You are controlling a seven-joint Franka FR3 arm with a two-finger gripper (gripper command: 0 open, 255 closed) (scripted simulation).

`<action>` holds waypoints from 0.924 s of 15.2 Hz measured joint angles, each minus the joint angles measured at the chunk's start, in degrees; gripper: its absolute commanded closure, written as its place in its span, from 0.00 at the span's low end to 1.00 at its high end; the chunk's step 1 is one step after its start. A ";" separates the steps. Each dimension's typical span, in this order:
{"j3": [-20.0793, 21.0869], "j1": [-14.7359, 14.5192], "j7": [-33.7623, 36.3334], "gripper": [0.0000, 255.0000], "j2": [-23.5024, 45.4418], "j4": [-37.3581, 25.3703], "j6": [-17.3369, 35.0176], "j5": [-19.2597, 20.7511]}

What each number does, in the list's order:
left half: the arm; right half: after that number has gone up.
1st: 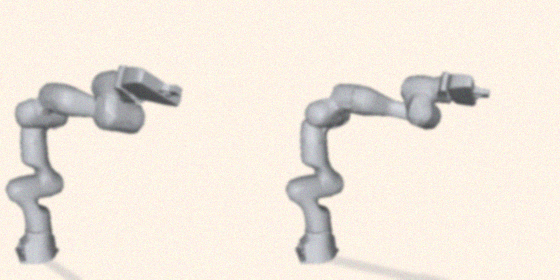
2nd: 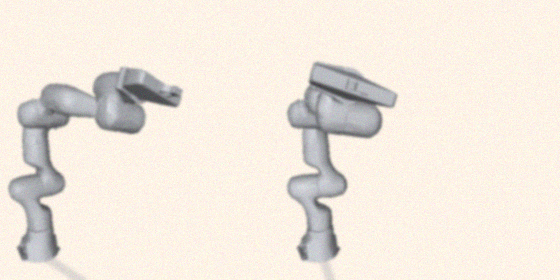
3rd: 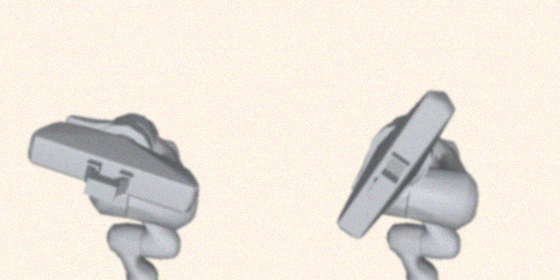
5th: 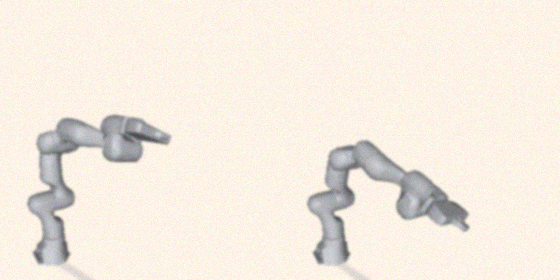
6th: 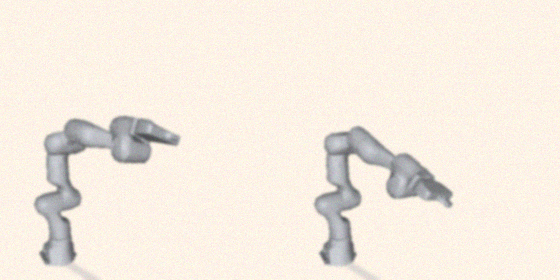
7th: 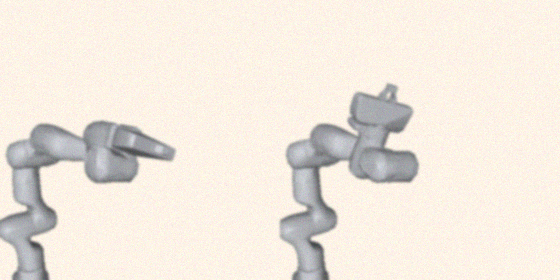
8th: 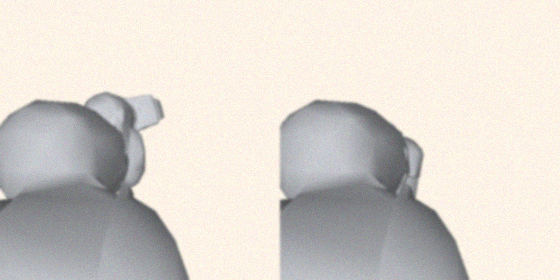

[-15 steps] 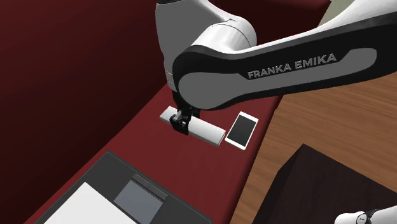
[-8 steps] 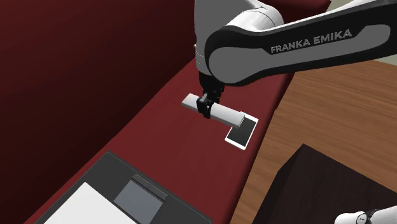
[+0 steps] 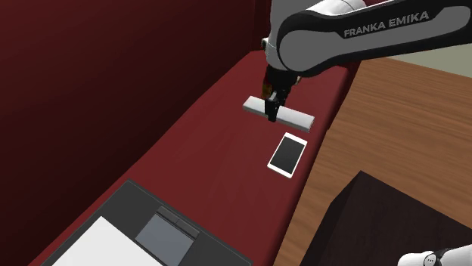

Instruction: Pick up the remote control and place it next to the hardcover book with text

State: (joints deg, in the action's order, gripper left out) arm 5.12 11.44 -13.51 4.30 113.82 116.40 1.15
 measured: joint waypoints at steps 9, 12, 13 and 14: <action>-5.69 6.65 -12.41 1.00 1.19 -1.43 -0.06 -0.13; -7.38 8.73 -16.27 1.00 2.27 -2.79 -0.21 -0.26; -7.88 9.35 -17.38 1.00 2.48 -3.20 -0.45 -0.29; -8.43 10.07 -18.67 1.00 3.50 -4.49 -0.63 -0.40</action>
State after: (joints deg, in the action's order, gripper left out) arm -3.31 21.51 -32.18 7.80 109.32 115.77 0.75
